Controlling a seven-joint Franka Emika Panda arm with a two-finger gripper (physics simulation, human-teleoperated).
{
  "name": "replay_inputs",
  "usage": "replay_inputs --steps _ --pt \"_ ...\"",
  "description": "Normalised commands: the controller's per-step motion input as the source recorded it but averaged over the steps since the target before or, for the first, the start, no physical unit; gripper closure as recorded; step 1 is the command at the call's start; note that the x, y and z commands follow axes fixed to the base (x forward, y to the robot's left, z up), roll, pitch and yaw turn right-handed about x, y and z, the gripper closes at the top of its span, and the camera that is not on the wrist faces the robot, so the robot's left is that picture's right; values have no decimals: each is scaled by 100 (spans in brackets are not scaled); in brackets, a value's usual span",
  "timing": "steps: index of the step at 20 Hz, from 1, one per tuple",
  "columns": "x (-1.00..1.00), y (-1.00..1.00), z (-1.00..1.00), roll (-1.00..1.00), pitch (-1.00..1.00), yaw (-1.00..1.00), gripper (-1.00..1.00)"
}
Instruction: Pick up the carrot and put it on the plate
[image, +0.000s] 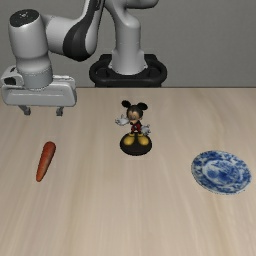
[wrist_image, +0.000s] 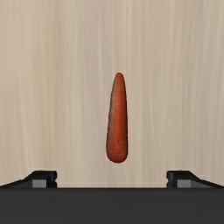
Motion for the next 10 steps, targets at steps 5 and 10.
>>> replay_inputs --steps 5,10 --pt "0 0 -100 0 0 0 -100" --pt "0 0 -100 0 0 0 -100"
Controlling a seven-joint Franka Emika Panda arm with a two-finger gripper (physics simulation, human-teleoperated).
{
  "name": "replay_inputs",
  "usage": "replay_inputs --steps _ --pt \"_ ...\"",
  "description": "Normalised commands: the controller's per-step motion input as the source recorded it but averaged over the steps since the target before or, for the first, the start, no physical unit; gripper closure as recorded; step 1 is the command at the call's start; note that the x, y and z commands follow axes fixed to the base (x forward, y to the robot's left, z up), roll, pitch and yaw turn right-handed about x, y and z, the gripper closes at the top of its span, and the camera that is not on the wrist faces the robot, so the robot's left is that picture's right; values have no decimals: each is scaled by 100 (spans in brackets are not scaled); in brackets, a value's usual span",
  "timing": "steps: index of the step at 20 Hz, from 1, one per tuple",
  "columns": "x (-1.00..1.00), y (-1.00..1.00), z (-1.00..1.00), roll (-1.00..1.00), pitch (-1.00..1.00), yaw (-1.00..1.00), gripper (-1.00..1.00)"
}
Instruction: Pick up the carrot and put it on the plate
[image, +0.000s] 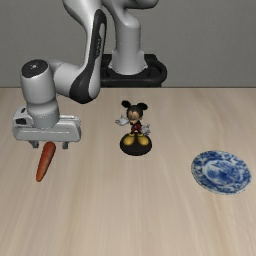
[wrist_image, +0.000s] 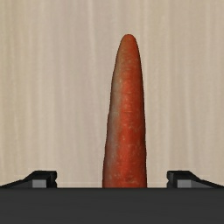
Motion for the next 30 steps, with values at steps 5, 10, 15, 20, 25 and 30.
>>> replay_inputs --steps 5,10,15,20,25,30 --pt "0 0 -40 0 0 0 100" --pt "0 0 0 0 0 0 100" --pt "0 0 80 0 0 0 100" --pt "0 0 100 0 0 0 100" --pt "80 0 20 0 0 0 100" --pt "100 0 0 0 0 0 100"
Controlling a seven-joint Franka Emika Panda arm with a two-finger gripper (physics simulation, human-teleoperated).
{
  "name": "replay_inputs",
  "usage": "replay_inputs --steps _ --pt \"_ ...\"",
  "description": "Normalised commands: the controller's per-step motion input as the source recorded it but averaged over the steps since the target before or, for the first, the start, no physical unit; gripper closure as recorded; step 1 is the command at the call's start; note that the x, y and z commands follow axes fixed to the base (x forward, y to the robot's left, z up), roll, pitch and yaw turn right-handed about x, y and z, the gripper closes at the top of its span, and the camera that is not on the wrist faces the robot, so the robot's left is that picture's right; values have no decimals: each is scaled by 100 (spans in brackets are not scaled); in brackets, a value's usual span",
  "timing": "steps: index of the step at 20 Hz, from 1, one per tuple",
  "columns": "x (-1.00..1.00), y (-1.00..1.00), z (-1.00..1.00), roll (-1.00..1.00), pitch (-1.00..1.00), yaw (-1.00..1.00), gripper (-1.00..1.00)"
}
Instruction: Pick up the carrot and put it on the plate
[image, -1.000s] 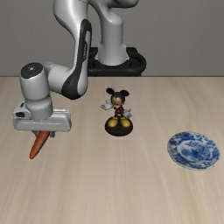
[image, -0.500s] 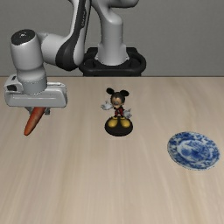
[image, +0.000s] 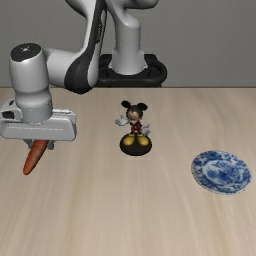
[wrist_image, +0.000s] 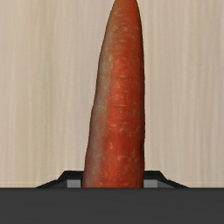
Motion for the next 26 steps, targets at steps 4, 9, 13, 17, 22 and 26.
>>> replay_inputs --steps 4,9,13,17,22,26 --pt "25 75 0 0 0 0 100" --pt "0 100 0 0 0 0 100" --pt "0 100 0 0 0 0 100" --pt "0 100 0 0 0 0 100" --pt "0 100 0 0 0 0 100" --pt "0 100 0 0 0 0 100"
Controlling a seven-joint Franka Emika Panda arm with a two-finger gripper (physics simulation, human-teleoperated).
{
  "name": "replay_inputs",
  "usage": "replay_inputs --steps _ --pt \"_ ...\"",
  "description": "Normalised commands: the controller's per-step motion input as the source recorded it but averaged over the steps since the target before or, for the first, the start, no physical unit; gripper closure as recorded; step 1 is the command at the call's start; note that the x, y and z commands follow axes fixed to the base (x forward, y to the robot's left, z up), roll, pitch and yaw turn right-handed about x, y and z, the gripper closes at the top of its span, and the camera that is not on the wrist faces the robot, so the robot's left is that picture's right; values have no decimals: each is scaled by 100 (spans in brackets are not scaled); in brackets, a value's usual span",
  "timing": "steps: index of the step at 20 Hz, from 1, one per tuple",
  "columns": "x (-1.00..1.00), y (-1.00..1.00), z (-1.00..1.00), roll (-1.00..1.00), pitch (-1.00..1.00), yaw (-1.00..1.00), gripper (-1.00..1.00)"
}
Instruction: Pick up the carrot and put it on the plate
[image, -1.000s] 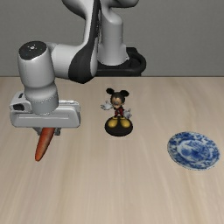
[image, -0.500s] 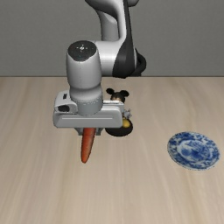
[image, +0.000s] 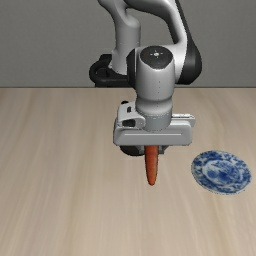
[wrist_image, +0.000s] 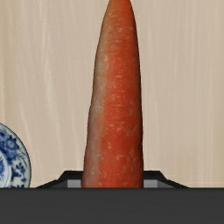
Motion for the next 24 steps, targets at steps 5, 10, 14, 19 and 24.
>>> replay_inputs --steps 5,10,14,19,24 --pt "0 100 0 0 0 0 100" --pt "0 100 0 0 0 0 100" --pt "0 100 0 0 0 0 100" --pt "-100 0 0 0 0 0 100" --pt "-20 40 0 0 0 0 -100"
